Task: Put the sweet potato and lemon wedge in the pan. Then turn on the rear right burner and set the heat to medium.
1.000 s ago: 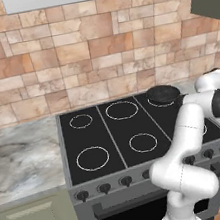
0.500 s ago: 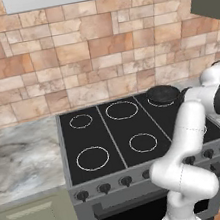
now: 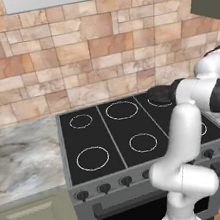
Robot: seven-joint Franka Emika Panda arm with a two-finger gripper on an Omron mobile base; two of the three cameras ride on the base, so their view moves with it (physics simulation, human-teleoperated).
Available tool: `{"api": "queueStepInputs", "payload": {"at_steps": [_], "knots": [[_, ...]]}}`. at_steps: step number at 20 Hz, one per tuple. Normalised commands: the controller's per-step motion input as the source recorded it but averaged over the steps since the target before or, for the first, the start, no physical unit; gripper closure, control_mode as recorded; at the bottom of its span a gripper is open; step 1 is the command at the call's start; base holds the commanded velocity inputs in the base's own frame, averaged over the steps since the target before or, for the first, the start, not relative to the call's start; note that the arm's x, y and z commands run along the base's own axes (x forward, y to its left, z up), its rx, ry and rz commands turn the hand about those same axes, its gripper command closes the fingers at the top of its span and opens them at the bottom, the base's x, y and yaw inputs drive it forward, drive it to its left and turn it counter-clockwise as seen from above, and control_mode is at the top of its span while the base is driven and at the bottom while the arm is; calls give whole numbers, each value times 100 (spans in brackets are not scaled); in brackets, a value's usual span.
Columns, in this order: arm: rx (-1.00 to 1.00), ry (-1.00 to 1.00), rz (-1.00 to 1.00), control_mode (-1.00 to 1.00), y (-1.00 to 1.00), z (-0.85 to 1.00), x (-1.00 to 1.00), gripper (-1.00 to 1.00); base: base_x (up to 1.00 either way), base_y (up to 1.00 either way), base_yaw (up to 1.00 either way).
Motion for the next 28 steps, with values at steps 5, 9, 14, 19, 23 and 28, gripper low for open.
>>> {"api": "queueStepInputs", "payload": {"at_steps": [5, 9, 14, 19, 23, 28], "knots": [[0, 0, 18, -100, 100, 14, 0, 100, 0, 0, 0], [0, 0, 18, -100, 100, 14, 8, 100, 0, 0, 0], [-1, 0, 15, -100, 80, 15, 56, 100, 0, 0, 0], [-5, 9, 1, -100, 25, 4, 88, 100, 0, 0, 0], [0, 6, -1, -100, 0, 0, 58, 100, 0, 0, 0], [0, 1, -2, -100, 0, 0, 60, 100, 0, 0, 0]]}}
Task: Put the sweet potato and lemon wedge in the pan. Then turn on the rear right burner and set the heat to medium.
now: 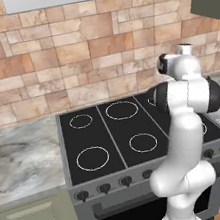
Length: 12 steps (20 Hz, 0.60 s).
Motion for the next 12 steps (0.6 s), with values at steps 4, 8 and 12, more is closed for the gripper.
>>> {"api": "queueStepInputs", "payload": {"at_steps": [4, 8, 12], "knots": [[0, 3, 0, -100, 0, -2, 73, 100, 0, 0, 0], [0, 2, -1, -100, 0, -32, 62, 100, 0, 0, 0], [0, 0, -3, -100, 0, -53, 49, 100, 0, 0, 0]]}}
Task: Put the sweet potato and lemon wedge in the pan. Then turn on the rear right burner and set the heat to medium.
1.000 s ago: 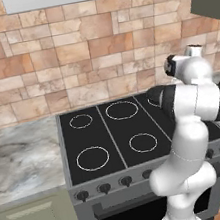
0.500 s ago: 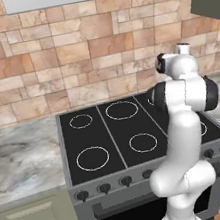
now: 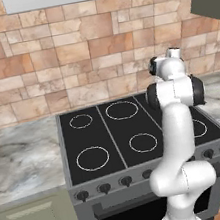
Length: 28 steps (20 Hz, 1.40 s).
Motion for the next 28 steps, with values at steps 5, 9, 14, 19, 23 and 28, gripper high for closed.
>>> {"api": "queueStepInputs", "payload": {"at_steps": [5, 9, 14, 19, 23, 28], "knots": [[0, 0, -3, -100, -1, -18, 26, 100, 0, 0, 0], [0, 3, -4, -100, -15, -17, 43, 100, 0, 0, 0], [-1, 5, -7, -100, -14, -7, 35, 100, 0, 0, 0], [0, 6, -5, -100, -7, 0, 26, 100, 0, 0, 0], [0, 6, -5, -100, -11, -5, 29, 100, 0, 0, 0], [0, 7, -3, -100, -4, -33, 8, 100, 0, 0, 0]]}}
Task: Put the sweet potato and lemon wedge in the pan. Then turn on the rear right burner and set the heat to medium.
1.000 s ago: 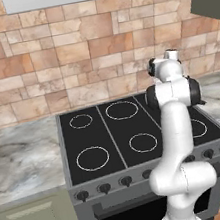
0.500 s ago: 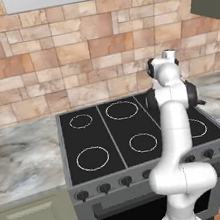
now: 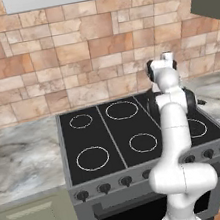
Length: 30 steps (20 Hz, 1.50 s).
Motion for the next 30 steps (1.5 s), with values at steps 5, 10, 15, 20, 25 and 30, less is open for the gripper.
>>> {"api": "queueStepInputs", "payload": {"at_steps": [5, 10, 15, 20, 25, 30], "knots": [[0, 2, -2, -100, 0, -27, 7, 100, 0, 0, 0], [0, 0, 0, -100, 0, -4, 7, -100, 0, 0, 0], [0, 0, 0, -100, 0, 0, 0, -100, 0, 0, 0], [0, 0, 0, -100, -7, 2, -46, -100, 0, 0, 0], [0, 0, 0, -100, -19, 22, -91, -100, 0, 0, 0], [0, -11, 0, -100, -21, 1, -100, -100, 0, 0, 0]]}}
